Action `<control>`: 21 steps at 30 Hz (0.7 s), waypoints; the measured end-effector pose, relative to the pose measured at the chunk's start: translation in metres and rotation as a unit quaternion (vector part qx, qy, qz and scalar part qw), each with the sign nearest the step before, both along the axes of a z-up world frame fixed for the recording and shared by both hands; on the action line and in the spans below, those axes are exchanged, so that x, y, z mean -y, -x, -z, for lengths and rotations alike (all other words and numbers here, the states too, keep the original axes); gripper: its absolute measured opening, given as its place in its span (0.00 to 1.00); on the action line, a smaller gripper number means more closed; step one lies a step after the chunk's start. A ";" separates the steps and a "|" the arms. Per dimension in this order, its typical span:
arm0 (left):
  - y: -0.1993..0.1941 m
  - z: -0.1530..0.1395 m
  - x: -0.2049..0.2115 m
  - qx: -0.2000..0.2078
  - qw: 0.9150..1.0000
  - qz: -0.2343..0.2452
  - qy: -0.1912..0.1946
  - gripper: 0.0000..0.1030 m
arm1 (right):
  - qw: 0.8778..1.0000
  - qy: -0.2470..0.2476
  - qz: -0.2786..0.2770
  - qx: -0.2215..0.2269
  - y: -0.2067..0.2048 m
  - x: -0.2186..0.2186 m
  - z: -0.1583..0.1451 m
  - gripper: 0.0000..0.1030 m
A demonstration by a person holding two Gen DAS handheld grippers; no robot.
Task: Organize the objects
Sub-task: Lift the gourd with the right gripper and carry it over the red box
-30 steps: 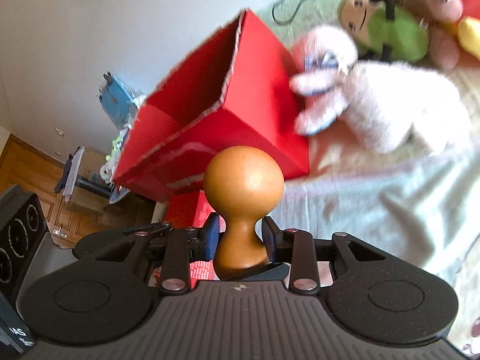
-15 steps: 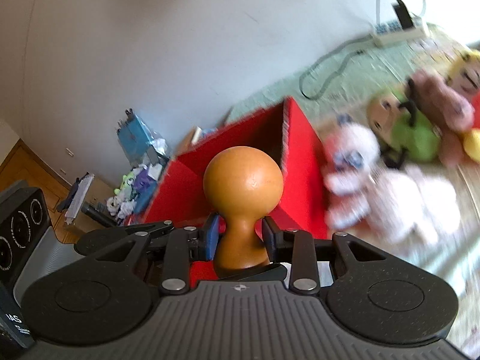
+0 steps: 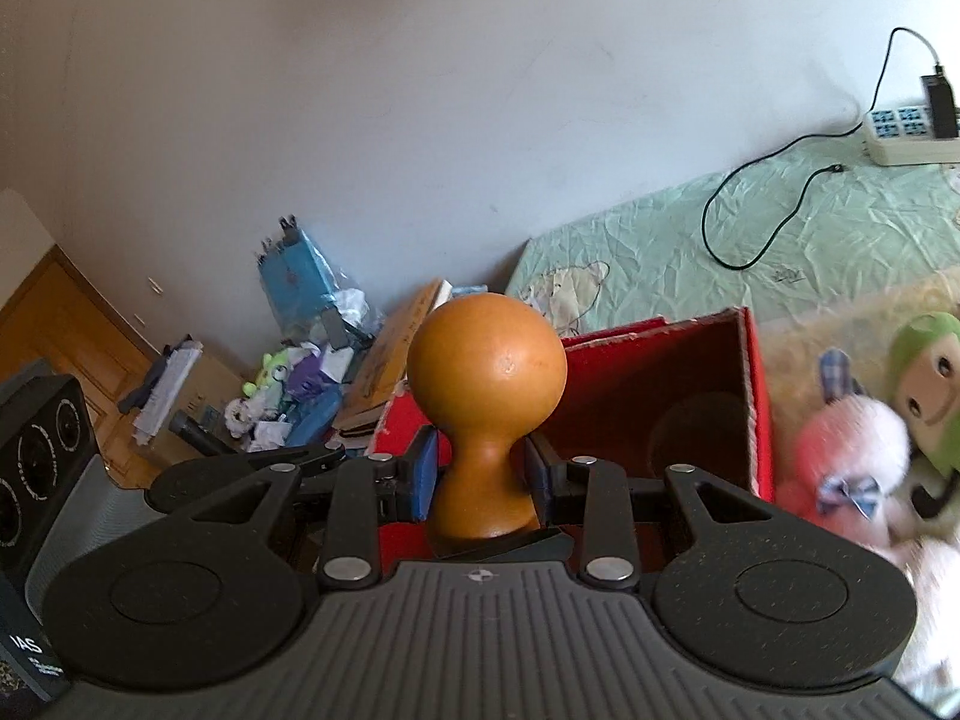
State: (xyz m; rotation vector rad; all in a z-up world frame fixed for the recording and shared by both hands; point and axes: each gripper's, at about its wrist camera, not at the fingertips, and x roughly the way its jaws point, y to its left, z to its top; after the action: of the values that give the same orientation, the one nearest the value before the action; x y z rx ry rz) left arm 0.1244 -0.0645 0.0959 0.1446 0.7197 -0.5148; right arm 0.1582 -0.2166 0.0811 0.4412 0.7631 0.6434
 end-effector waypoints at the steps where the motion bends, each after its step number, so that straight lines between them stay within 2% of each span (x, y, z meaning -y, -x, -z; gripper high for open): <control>1: -0.007 0.004 -0.004 -0.007 1.000 -0.002 0.001 0.37 | 1.000 0.006 -0.002 -0.005 -0.007 -0.005 0.002 0.33; 10: -0.044 0.048 -0.031 -0.077 0.997 -0.005 0.011 0.37 | 0.997 0.032 -0.007 -0.077 -0.043 -0.031 0.041 0.33; 21: -0.068 0.088 -0.027 -0.142 0.990 0.001 -0.024 0.37 | 0.989 0.049 -0.002 -0.138 -0.056 -0.041 0.078 0.33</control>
State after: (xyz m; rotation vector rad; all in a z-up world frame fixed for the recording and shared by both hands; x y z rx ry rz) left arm 0.1927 -0.0376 0.0080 0.1174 1.0109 -0.5264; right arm 0.2139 -0.1761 0.0028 0.4432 1.0542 0.5503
